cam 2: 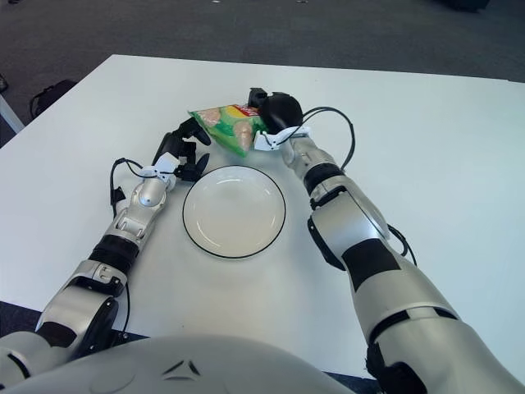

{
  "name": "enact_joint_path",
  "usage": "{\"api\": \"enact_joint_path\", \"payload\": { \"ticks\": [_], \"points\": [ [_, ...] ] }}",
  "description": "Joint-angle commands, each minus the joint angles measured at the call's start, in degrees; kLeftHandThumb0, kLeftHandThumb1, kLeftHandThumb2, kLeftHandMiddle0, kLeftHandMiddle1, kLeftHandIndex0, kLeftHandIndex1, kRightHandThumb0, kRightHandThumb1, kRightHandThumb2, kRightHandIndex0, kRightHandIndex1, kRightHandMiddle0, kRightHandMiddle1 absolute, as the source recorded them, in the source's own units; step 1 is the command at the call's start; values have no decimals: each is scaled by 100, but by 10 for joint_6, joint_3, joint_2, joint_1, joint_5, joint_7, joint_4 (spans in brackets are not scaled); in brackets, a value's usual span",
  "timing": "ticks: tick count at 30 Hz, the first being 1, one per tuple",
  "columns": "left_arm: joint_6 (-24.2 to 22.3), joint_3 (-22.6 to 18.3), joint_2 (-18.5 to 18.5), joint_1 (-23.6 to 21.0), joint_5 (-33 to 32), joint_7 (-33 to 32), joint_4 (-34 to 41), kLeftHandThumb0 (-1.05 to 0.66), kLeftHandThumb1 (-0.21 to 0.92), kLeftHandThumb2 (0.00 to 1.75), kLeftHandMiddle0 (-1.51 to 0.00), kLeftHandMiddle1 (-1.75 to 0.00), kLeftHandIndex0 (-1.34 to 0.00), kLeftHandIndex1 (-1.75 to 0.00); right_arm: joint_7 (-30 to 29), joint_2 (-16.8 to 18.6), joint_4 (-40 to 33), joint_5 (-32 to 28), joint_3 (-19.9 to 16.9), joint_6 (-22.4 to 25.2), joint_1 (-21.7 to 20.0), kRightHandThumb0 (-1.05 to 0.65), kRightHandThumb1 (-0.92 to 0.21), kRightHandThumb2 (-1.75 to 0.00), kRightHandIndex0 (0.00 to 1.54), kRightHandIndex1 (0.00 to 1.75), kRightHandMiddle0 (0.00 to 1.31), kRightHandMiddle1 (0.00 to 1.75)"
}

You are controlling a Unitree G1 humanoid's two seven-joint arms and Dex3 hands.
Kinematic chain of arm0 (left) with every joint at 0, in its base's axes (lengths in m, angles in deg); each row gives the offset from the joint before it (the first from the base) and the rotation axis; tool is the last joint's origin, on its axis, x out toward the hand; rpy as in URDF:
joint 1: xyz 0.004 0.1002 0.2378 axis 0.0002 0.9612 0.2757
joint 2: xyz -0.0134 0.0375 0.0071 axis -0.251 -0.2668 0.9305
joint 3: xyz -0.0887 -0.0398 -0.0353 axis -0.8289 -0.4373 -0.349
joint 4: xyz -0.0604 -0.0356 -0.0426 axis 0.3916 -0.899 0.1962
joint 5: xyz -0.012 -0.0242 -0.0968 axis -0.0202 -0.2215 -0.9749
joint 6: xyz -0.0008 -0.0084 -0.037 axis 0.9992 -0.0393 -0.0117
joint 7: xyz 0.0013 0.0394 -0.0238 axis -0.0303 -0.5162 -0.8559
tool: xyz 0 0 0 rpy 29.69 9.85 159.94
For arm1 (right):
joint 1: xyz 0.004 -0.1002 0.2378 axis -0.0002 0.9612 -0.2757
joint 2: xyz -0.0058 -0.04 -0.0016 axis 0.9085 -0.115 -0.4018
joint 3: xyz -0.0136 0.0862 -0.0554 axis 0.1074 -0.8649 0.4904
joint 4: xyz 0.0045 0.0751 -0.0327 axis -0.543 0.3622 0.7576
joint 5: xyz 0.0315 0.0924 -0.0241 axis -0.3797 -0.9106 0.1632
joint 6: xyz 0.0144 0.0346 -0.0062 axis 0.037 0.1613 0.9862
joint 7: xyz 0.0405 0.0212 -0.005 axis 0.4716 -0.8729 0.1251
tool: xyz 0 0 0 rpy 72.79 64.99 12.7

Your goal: Put the snack into the plate.

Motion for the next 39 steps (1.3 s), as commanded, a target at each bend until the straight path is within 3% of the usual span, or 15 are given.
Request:
{"api": "enact_joint_path", "payload": {
  "ticks": [1, 16, 26, 34, 39],
  "points": [
    [-11, 16, 22, 73, 5, -8, -40, -47, 33, 129, -123, -175, -60, -175, 4, -28, -18, -20, -20, -19, 0, 0, -8, -155, 85, 158, 56, 175],
    [40, 18, 10, 58, 3, -6, -88, -47, 34, 128, -124, -175, -59, -175, 21, -58, -84, -57, -67, -8, -5, 0, -2, -160, 92, 156, 60, 175],
    [58, 16, 7, 46, 5, -12, -115, -47, 34, 128, -125, -175, -59, -175, 62, -72, -175, -74, -97, 10, 10, 0, 3, -163, 97, 149, 63, 175],
    [44, 13, 10, 44, 5, -16, -110, -47, 34, 129, -124, -175, -60, -175, 135, -85, -302, -95, -120, 47, 68, 0, 5, -168, 95, 159, 64, 175],
    [22, 6, 16, 43, -5, -12, -105, -47, 34, 129, -123, -175, -59, -175, 195, -97, -428, -104, -130, 78, 136, 0, 5, -170, 93, 164, 64, 175]
  ]
}}
